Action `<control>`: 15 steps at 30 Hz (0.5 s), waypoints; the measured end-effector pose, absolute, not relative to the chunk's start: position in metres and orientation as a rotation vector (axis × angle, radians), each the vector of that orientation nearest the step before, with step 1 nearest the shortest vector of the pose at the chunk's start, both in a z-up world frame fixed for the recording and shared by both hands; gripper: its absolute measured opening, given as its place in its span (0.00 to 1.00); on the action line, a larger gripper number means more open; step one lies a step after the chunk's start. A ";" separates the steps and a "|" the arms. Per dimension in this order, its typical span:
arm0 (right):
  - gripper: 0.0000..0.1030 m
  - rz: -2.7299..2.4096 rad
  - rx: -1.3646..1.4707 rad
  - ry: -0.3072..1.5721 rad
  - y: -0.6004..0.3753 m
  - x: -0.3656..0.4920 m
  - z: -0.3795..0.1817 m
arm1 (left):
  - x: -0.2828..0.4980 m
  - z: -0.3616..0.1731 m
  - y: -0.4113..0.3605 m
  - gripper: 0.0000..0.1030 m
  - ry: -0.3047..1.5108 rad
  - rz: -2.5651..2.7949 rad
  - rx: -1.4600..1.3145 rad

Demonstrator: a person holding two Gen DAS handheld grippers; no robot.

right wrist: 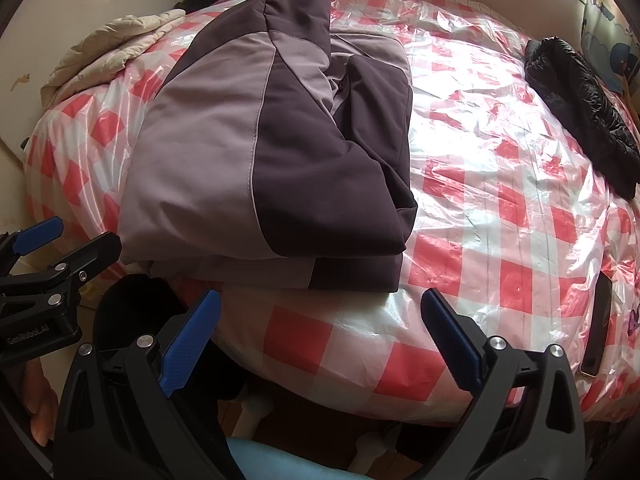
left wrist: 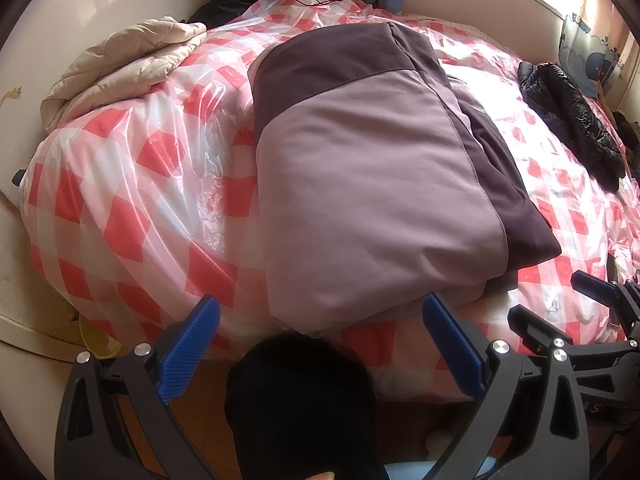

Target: Fold large clothes

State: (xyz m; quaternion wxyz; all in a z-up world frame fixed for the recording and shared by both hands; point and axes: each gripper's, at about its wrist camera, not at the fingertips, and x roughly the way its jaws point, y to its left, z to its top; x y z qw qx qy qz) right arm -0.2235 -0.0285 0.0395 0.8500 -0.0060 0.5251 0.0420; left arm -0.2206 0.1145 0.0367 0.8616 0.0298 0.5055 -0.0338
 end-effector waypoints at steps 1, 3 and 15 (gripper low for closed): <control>0.94 0.089 -0.013 1.107 -0.029 -0.223 0.039 | -0.221 0.037 0.115 0.94 1.060 -0.071 0.063; 0.94 0.090 -0.013 1.107 -0.029 -0.223 0.039 | -0.220 0.036 0.114 0.94 1.060 -0.073 0.065; 0.94 0.096 -0.013 1.113 -0.027 -0.222 0.040 | -0.220 0.038 0.115 0.94 1.060 -0.073 0.044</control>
